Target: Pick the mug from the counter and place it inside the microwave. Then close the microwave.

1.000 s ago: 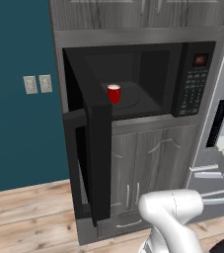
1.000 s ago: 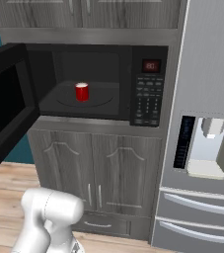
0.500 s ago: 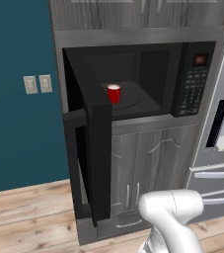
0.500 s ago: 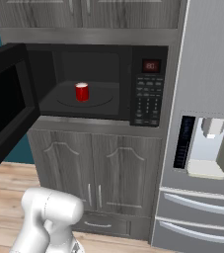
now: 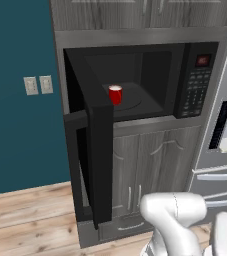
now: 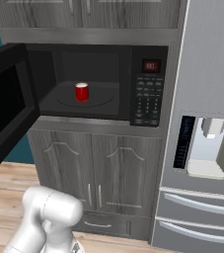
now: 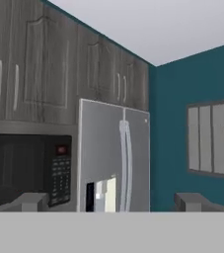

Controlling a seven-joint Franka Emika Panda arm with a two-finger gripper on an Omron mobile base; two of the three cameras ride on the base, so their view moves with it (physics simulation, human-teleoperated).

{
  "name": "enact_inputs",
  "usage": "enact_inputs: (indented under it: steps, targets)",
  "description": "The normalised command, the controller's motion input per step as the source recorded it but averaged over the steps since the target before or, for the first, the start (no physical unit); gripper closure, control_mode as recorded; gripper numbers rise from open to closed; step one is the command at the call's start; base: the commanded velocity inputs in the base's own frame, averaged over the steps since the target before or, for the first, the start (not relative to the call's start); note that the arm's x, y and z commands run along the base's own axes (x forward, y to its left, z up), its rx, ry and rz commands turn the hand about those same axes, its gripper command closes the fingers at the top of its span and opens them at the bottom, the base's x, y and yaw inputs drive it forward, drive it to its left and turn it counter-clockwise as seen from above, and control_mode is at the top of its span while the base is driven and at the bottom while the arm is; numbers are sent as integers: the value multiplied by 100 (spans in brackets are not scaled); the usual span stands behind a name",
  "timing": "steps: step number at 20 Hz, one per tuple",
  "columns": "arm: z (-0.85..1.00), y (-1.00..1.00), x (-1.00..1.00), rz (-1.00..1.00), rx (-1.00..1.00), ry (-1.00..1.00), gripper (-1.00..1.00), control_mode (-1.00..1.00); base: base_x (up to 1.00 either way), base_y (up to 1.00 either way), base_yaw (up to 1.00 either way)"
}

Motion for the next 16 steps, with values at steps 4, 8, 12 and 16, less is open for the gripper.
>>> enact_inputs:
  steps: [4,8,12,16]
  targets:
    - [0,84,0,-25,-11,0,-100,-100,0,0,0]
    - [0,91,0,-21,-12,0,-100,-100,0,0,0]
    - [0,81,0,-13,-8,1,-100,-100,0,0,0]
    - [-6,52,6,-5,-4,0,-100,-100,0,0,0]
